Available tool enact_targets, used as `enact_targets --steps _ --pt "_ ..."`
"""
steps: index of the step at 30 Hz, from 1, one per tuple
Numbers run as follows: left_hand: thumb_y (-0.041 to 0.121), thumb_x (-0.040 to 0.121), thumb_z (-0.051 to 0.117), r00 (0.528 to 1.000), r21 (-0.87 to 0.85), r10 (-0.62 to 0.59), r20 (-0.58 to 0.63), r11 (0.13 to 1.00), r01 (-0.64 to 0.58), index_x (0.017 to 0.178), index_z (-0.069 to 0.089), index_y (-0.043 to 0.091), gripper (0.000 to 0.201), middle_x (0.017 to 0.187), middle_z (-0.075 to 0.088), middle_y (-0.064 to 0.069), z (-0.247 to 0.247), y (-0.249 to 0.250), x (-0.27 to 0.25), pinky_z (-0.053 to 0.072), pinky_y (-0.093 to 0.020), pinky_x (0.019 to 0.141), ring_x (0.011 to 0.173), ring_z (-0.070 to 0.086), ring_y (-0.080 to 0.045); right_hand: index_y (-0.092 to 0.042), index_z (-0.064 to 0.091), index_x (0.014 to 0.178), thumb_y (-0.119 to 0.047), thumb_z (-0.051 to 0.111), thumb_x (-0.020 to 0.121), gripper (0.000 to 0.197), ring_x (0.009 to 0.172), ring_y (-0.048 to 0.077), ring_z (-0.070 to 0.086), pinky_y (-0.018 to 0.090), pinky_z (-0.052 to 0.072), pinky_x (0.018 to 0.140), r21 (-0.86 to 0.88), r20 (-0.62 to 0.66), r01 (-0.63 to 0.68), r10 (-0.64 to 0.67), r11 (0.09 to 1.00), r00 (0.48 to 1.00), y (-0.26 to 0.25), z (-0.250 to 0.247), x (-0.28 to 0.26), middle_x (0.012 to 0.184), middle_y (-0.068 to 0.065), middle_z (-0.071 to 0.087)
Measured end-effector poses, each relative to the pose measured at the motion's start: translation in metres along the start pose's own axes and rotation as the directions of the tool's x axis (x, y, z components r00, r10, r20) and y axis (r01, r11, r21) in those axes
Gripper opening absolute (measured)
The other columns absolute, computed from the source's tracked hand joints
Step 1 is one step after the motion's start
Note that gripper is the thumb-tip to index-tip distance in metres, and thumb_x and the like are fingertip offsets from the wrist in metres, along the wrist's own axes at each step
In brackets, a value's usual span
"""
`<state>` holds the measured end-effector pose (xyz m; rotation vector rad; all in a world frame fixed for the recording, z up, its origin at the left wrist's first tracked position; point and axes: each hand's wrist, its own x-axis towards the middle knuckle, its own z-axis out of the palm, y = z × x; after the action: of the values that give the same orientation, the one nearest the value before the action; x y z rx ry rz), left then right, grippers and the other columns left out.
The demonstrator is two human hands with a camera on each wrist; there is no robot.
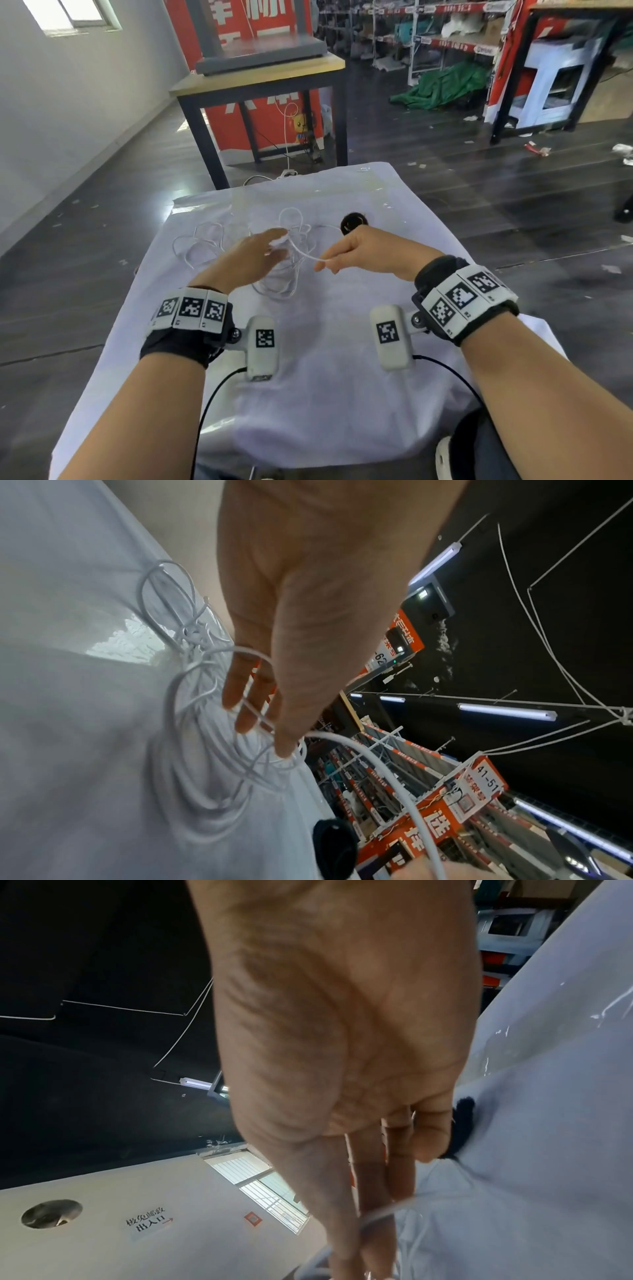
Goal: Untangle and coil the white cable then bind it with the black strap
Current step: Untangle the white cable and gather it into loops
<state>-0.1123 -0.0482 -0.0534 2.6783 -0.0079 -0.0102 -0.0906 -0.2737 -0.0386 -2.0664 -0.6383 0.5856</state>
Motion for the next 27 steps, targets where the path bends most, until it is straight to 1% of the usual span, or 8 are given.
enact_targets --steps 5,9,13,15,18,20,24,27 --pt "0.027 0.091 0.062 0.993 0.029 -0.117 -0.002 0.993 0.117 0.114 0.066 0.015 0.026 0.098 0.069 -0.008 0.001 0.001 0.001 0.043 -0.022 0.065 0.075 0.058 -0.018 -0.019 0.073 0.101 -0.010 0.062 0.089 0.018 0.091 0.007 0.056 0.015 0.039 0.073 -0.106 0.048 -0.060 0.065 0.993 0.997 0.007 0.001 0.003 0.096 -0.001 0.068" --pt "0.027 0.096 0.053 0.983 -0.148 -0.181 -0.009 0.973 0.178 0.087 0.065 0.009 0.023 0.070 0.061 -0.004 -0.003 0.007 0.000 0.038 -0.021 0.048 0.050 0.052 -0.014 -0.015 0.067 0.107 -0.012 0.061 0.089 0.019 0.088 0.012 0.057 0.018 0.045 0.072 -0.099 0.098 -0.061 0.071 0.993 0.993 0.007 0.005 0.005 0.096 0.002 0.066" --pt "0.019 0.098 0.051 0.991 -0.334 -0.129 0.047 0.933 0.137 0.094 0.061 0.003 0.019 0.080 0.069 -0.005 -0.010 0.025 -0.006 0.046 -0.017 0.043 0.048 0.064 -0.012 -0.009 0.061 0.113 -0.031 0.055 0.095 0.030 0.079 0.007 0.063 0.018 0.051 0.067 0.118 0.006 0.037 -0.038 0.992 0.999 -0.003 0.010 0.006 0.088 0.003 0.067" --pt "0.011 0.096 0.054 0.990 -0.568 -0.099 0.099 0.812 0.138 0.107 0.057 0.001 0.016 0.098 0.070 -0.009 -0.016 0.037 -0.011 0.054 -0.019 0.053 0.061 0.070 -0.014 -0.007 0.061 0.112 -0.030 0.049 0.098 0.030 0.075 0.008 0.064 0.018 0.051 0.062 0.228 -0.100 0.113 -0.092 0.967 0.991 -0.007 0.008 0.007 0.080 0.002 0.066" --pt "0.007 0.092 0.057 0.991 -0.914 -0.016 0.130 0.387 0.126 0.107 0.058 0.001 0.017 0.104 0.068 -0.015 -0.032 0.044 -0.018 0.058 -0.025 0.070 0.080 0.070 -0.020 -0.004 0.065 0.107 -0.020 0.044 0.101 0.027 0.063 0.004 0.062 0.016 0.047 0.055 0.261 -0.261 0.199 -0.130 0.945 0.957 -0.007 0.001 0.007 0.065 -0.002 0.060" --pt "0.015 0.093 0.057 0.996 -0.982 -0.025 0.082 0.168 0.085 0.105 0.060 0.005 0.016 0.098 0.068 -0.012 -0.042 0.041 -0.020 0.057 -0.025 0.068 0.079 0.069 -0.019 -0.006 0.069 0.103 -0.020 0.046 0.100 0.027 0.055 0.002 0.055 0.014 0.046 0.055 0.300 -0.334 0.240 -0.134 0.923 0.933 -0.006 -0.002 0.006 0.058 -0.005 0.053" --pt "0.021 0.097 0.051 0.958 -0.986 -0.278 -0.074 0.162 -0.029 0.100 0.058 0.008 0.014 0.085 0.071 -0.009 -0.039 0.023 -0.014 0.054 -0.021 0.056 0.076 0.069 -0.019 -0.007 0.073 0.093 -0.027 0.053 0.096 0.028 0.055 0.006 0.040 0.010 0.039 0.055 0.260 -0.424 0.254 -0.126 0.931 0.897 -0.005 -0.004 0.004 0.049 -0.018 0.051" --pt "0.016 0.102 0.042 0.856 -0.988 -0.495 -0.147 0.113 -0.104 0.097 0.051 0.006 0.014 0.076 0.069 -0.007 -0.030 -0.002 -0.012 0.055 -0.021 0.057 0.070 0.070 -0.017 -0.008 0.073 0.083 -0.026 0.056 0.095 0.027 0.059 0.009 0.042 0.017 0.041 0.060 0.283 -0.555 0.223 -0.031 0.933 0.832 0.002 -0.003 0.008 0.061 -0.006 0.053"
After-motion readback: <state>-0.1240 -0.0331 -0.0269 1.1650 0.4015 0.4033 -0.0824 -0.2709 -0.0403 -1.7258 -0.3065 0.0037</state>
